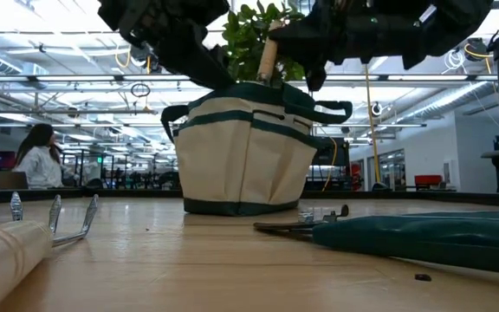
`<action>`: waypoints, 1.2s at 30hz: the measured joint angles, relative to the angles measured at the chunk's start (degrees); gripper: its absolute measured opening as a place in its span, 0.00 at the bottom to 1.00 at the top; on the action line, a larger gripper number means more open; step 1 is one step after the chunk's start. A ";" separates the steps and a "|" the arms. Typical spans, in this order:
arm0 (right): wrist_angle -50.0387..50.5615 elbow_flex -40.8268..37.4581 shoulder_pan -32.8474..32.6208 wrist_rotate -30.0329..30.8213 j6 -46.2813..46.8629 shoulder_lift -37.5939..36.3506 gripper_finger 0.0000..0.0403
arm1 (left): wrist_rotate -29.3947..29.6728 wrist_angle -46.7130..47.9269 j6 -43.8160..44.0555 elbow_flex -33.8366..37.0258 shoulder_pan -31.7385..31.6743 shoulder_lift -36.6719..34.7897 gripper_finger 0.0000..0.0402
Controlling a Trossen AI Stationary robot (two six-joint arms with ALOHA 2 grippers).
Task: Pick & Place Garden tools in Gardening bag
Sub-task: Put the top hand trowel in the gardening bag
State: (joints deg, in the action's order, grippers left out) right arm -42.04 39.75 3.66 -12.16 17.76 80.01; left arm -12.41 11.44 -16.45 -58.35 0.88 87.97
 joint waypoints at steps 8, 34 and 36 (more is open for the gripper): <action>-0.31 0.07 -0.15 0.17 3.53 3.57 0.14 | 0.97 0.24 -1.93 0.03 0.12 1.58 0.24; 6.31 0.09 -2.21 -2.85 2.59 8.02 0.17 | 5.26 -4.17 -5.91 0.03 -1.28 1.70 0.01; 6.23 0.07 -2.28 -3.21 0.59 8.02 0.22 | 5.50 -3.83 -5.53 0.03 -1.29 1.70 0.02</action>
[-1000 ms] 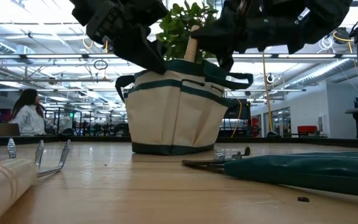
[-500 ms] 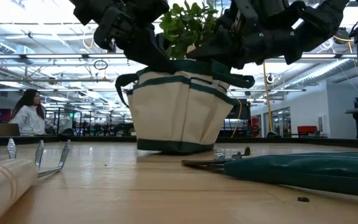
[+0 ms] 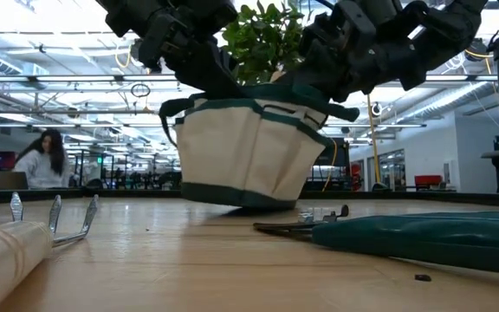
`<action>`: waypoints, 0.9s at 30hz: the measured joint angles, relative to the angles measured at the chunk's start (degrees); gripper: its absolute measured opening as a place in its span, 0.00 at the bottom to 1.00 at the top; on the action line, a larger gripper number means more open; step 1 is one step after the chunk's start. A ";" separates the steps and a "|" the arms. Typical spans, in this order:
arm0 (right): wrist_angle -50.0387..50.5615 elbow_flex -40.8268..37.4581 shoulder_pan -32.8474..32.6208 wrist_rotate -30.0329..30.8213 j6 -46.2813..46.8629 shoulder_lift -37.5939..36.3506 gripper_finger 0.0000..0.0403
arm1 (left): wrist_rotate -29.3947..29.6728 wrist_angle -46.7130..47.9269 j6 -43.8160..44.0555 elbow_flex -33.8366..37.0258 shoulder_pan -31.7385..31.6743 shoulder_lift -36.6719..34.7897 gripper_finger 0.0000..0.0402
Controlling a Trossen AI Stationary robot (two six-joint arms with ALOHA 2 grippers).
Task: Pick & Place Garden tools in Gardening bag
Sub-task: Put the top hand trowel in the gardening bag
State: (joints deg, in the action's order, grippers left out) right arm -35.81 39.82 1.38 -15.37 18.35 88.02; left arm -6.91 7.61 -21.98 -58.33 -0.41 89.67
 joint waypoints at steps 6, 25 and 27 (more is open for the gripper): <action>-1.35 -0.16 -0.06 -0.62 -2.80 -1.52 0.39 | 0.54 0.84 0.23 0.00 -0.04 -0.07 0.01; 2.42 -0.03 0.69 8.19 -14.07 -10.04 0.41 | 0.96 0.69 -0.75 -0.02 -0.06 -0.11 0.02; -0.22 -0.11 0.34 7.71 -14.85 -6.84 0.36 | 1.00 0.40 -1.12 -0.02 -0.09 -0.11 0.01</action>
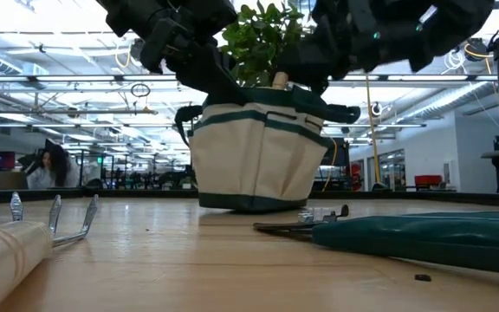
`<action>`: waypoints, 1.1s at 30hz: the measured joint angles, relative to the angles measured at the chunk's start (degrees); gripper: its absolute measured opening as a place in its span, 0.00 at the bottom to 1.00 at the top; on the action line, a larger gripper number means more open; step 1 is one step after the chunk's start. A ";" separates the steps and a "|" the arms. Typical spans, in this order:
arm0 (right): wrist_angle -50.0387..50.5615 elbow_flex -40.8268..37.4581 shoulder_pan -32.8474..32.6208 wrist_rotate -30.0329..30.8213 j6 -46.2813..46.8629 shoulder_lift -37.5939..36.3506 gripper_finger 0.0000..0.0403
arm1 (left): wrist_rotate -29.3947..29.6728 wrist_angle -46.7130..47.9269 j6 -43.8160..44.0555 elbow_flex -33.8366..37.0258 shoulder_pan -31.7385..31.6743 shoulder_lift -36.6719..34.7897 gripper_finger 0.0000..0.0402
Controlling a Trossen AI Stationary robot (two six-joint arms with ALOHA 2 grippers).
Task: Pick & Place Garden tools in Gardening bag
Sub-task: Put the top hand trowel in the gardening bag
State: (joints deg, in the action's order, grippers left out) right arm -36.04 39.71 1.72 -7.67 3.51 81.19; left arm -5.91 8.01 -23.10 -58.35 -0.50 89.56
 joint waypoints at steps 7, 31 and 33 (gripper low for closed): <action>-5.20 0.02 0.22 -1.35 -1.43 4.82 0.07 | -0.02 0.24 0.25 0.00 -0.08 0.00 0.02; 7.35 -0.01 0.54 10.91 -10.85 -1.81 0.00 | 0.09 6.25 1.30 -0.09 -0.13 -0.04 0.02; 7.19 -0.01 0.56 10.86 -12.58 -3.86 0.00 | 0.04 7.91 1.67 -0.09 -0.13 -0.04 0.01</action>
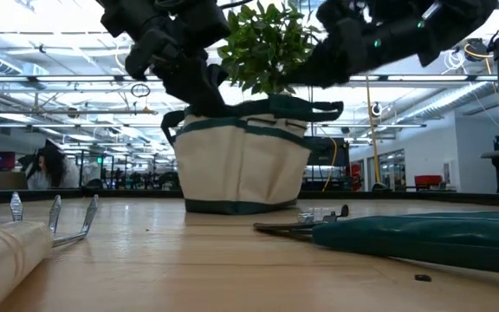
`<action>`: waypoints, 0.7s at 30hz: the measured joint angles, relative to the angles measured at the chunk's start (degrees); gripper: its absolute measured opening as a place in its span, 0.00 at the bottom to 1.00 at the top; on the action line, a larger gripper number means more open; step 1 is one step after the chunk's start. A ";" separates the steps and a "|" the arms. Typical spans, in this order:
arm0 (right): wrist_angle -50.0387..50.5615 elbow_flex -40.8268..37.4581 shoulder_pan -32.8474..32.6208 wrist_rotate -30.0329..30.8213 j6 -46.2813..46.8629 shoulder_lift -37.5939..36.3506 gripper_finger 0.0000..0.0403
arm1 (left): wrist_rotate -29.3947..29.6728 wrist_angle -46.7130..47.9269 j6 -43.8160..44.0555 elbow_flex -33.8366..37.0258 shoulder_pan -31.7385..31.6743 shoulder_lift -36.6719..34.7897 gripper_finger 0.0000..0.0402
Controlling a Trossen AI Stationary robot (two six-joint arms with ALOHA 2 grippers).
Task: Pick & Place Garden tools in Gardening bag
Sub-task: Put the top hand trowel in the gardening bag, then put the hand trowel in the gardening bag
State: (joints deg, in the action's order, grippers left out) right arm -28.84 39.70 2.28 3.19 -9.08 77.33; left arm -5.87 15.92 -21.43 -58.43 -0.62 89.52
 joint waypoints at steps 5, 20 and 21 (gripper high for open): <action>1.24 0.00 -0.15 -0.69 -0.66 -4.36 0.03 | 0.00 0.18 4.14 0.00 0.00 0.00 0.07; 12.46 0.02 -3.55 -28.82 -0.96 -5.85 0.38 | -1.63 -5.42 8.25 0.04 0.83 -0.22 0.20; 13.53 0.02 -4.21 -29.84 -0.71 -5.84 0.40 | -1.64 -6.25 8.57 0.04 0.96 -0.22 0.20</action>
State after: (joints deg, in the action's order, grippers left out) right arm -15.31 39.72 -1.92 -26.65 -9.79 71.49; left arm -7.51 9.66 -12.86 -58.39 0.34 89.30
